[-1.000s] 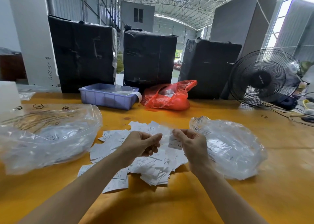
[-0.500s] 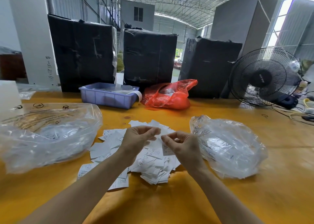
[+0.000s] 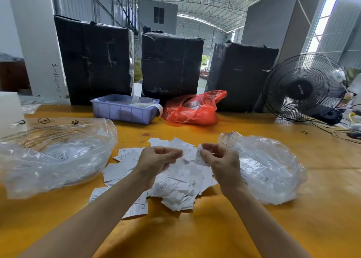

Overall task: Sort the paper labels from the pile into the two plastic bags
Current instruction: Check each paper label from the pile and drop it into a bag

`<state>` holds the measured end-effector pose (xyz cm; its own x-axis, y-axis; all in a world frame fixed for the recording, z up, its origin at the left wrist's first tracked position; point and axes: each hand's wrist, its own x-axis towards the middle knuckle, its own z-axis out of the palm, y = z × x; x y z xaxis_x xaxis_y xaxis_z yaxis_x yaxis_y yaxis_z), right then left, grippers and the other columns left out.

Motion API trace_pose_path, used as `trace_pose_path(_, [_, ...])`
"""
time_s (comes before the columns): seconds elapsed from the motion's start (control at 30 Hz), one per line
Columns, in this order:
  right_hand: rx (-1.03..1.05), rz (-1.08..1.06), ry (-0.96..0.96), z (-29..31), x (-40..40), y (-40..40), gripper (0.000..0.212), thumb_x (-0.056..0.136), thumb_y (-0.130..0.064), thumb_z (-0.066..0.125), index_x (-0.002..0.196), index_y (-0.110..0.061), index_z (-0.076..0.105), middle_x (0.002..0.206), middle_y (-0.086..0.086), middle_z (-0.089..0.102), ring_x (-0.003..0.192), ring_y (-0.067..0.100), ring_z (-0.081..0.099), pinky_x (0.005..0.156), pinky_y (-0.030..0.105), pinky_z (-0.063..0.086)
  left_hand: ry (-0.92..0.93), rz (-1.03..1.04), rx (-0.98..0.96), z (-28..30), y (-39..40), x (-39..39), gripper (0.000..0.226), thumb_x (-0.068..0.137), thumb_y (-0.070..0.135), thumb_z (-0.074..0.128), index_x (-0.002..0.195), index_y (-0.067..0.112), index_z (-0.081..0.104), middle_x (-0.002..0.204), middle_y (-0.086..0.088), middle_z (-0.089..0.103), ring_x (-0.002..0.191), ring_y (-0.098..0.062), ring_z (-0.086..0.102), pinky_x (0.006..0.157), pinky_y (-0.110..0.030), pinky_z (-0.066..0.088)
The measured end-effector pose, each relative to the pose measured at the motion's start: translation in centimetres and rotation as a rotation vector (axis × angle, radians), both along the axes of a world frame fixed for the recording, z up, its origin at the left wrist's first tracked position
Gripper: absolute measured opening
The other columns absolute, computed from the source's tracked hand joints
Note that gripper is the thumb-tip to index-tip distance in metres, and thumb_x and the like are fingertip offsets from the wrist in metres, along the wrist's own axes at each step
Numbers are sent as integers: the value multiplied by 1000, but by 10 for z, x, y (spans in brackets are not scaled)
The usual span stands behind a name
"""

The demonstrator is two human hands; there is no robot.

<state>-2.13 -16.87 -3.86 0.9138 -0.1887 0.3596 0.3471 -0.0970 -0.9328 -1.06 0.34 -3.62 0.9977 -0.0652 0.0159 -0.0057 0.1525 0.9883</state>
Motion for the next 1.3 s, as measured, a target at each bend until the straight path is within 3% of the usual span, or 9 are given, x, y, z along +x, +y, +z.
trace_pose_path(0.17, [-140, 77, 63, 0, -3, 4, 12, 87, -23, 65, 83, -14, 72, 84, 2, 70, 78, 24, 65, 67, 33, 55, 74, 5, -212, 1, -3, 3, 21, 60, 18, 75, 79, 9, 70, 73, -3, 74, 62, -10, 62, 56, -18, 50])
trace_pose_path(0.23, [-243, 231, 187, -3, -5, 9, 59, 74, -56, 62, 87, 1, 71, 85, 13, 70, 75, 21, 64, 64, 31, 52, 63, -5, -341, 2, -5, 3, 13, 69, 8, 70, 81, 4, 68, 72, -8, 74, 63, -11, 67, 54, -17, 54])
trace_pose_path(0.3, [-273, 361, 260, -7, -9, 16, 72, 63, -66, 61, 90, 0, 71, 88, 16, 70, 72, 13, 60, 60, 22, 45, 23, -28, -396, 1, -8, 2, 9, 73, 0, 66, 82, -1, 64, 73, -13, 73, 66, -16, 70, 58, -19, 56])
trace_pose_path(0.43, [-65, 383, 221, -10, -10, 22, 23, 74, -29, 75, 80, -7, 74, 72, 5, 70, 67, 14, 63, 61, 23, 49, -53, -36, -383, 0, -11, 1, 20, 74, -5, 66, 87, 2, 53, 74, -17, 73, 65, -20, 70, 59, -23, 56])
trace_pose_path(0.6, [69, 273, 265, 0, -5, 10, 8, 79, -14, 73, 76, -7, 72, 67, 3, 68, 63, 13, 61, 57, 22, 48, -64, 25, -305, -3, -9, 5, 43, 60, -3, 74, 91, 11, 47, 74, -8, 74, 70, -16, 70, 61, -25, 53])
trace_pose_path(0.77, [-18, 169, 286, 4, -1, 1, 15, 83, -12, 68, 69, -12, 69, 62, -4, 64, 65, 12, 55, 64, 26, 42, -97, -48, -89, -4, 0, 6, 35, 78, -15, 64, 100, 9, 52, 74, -1, 72, 68, -11, 66, 61, -21, 51])
trace_pose_path(0.87, [-222, 169, 136, 7, -4, -1, 12, 84, -10, 68, 73, -8, 71, 66, 4, 67, 64, 14, 59, 63, 25, 48, -115, -252, 149, -3, 4, 2, 39, 74, 0, 76, 106, 15, 59, 85, 1, 73, 73, -9, 68, 67, -23, 51])
trace_pose_path(1.0, [-497, 219, 30, 4, -7, 2, 18, 84, -16, 69, 76, -1, 72, 70, 18, 68, 60, 18, 56, 58, 33, 46, -192, -208, 336, -4, -3, -1, 25, 67, 7, 82, 88, 11, 70, 74, 0, 72, 70, -8, 68, 65, -17, 53])
trace_pose_path(1.3, [190, 236, 298, 1, 7, -13, 28, 86, 8, 58, 107, -10, 61, 80, 9, 67, 64, 15, 64, 56, 21, 51, -76, -15, 281, -8, 4, 5, 10, 75, 20, 76, 77, 11, 73, 60, 6, 68, 52, -2, 55, 53, -15, 43])
